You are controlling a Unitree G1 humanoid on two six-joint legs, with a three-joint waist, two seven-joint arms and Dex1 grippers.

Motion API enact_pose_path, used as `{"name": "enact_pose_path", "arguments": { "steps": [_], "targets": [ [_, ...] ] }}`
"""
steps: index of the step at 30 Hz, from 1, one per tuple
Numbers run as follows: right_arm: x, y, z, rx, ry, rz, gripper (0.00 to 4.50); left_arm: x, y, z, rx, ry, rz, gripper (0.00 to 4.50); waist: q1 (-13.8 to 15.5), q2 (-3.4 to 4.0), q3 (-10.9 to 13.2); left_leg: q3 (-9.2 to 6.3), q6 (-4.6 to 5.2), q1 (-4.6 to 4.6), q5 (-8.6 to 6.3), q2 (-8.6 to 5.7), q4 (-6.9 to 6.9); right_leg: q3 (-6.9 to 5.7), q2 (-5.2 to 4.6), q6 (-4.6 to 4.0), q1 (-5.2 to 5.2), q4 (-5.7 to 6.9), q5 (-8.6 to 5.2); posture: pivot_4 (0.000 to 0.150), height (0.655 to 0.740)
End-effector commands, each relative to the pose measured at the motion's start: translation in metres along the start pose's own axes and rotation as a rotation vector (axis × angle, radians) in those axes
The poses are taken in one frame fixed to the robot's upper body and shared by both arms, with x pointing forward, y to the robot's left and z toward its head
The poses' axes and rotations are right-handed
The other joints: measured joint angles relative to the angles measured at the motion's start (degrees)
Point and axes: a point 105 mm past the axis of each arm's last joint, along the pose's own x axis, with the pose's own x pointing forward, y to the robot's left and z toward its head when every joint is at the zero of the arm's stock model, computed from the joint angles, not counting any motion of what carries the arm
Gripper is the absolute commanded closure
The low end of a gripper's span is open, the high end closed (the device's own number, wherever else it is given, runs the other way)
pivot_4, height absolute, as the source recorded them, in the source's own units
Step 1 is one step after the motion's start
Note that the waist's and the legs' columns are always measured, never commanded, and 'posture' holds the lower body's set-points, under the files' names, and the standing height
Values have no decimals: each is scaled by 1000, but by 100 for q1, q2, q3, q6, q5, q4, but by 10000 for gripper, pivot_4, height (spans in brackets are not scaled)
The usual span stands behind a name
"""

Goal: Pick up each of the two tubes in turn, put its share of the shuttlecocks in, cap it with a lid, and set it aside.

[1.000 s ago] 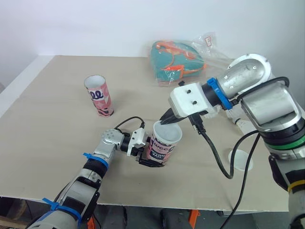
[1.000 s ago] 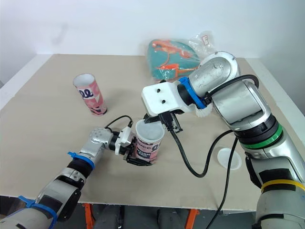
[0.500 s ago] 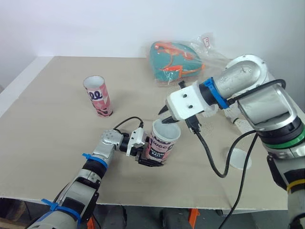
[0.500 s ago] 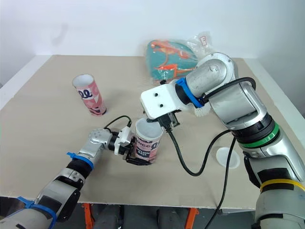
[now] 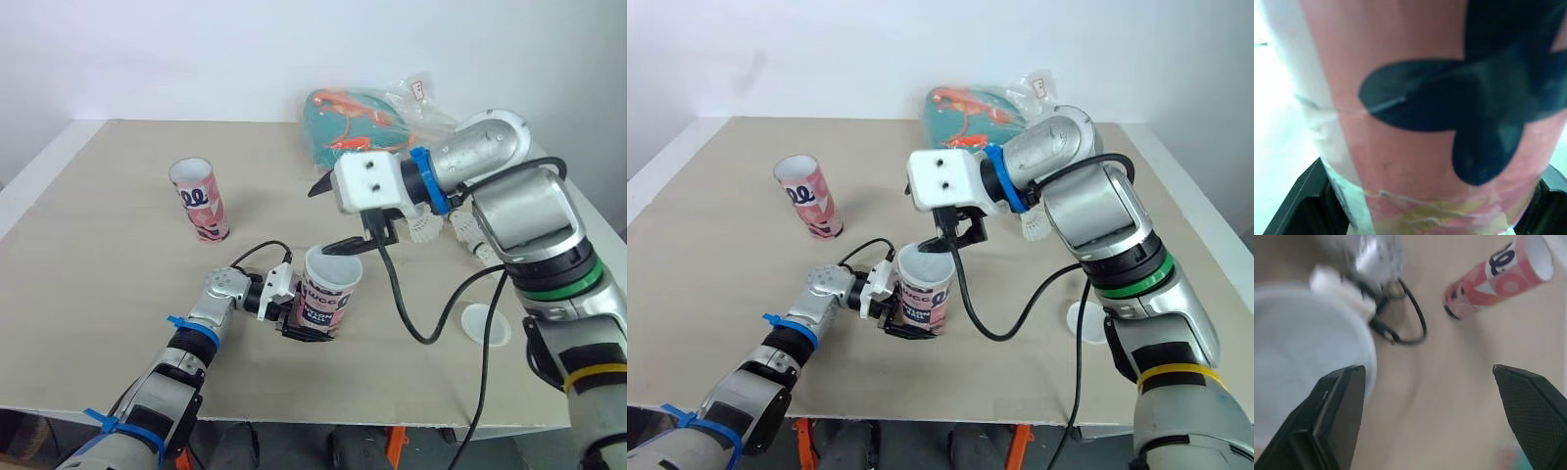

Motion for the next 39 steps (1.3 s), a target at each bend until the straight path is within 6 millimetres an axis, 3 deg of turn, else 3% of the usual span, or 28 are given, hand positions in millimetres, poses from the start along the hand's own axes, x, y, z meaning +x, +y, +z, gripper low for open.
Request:
{"name": "enact_pose_path", "arguments": {
  "steps": [1,6,9,12,14,15,16,20,29,39],
  "targets": [
    [-33,-4,16,13,-76,-10,265,-6,-11,-25,-93,72,1,8440,4,1,1,0,0,-1,0,0,-1,0,0,0,0,0,-2,1500,7400],
    [-42,-1,2,28,-12,0,265,-7,-12,-25,-93,72,1,8440,4,3,1,0,-1,0,-1,-1,-8,0,0,2,-8,0,-12,1500,7400],
    [-45,-2,7,49,-49,-2,265,-8,-12,-25,-93,72,2,8440,-3,3,1,0,-1,1,-1,-1,-7,1,0,2,-18,0,-10,1500,7400],
    [-44,-2,9,71,-71,-5,8582,-8,-12,-26,-93,72,3,8440,-3,3,1,1,-1,1,-1,-1,-7,2,0,2,-21,0,-10,1500,7400],
    [-40,7,7,69,-73,40,17539,-9,-12,-26,-94,73,5,8440,-1,3,1,1,-1,0,-1,-1,-7,2,0,2,-22,0,-10,1500,7400],
    [-39,10,8,72,-80,60,19051,-9,-11,-26,-93,73,6,8440,-1,3,1,1,-1,0,-1,-1,-7,2,0,2,-22,0,-10,1500,7400],
    [-38,13,9,74,-89,77,26776,-9,-11,-26,-94,73,7,8440,-1,3,1,1,-1,0,-1,-1,-7,2,0,3,-21,-1,-10,1500,7400],
    [-33,26,12,74,-109,150,44646,-9,-11,-26,-95,75,11,8440,0,4,2,1,-1,0,-1,-1,-8,2,1,3,-20,-1,-10,1500,7400],
    [-11,38,6,83,-57,222,44646,-6,-11,-28,-98,78,15,8440,-2,4,2,2,-2,1,-2,-1,-7,2,-1,3,-28,-1,-10,1500,7400],
    [10,58,-20,59,70,332,44646,-4,-12,-27,-98,72,16,8440,-1,4,-4,2,-4,3,-3,-1,-7,2,-1,2,-27,-4,-11,1500,7400]
  ]
}}
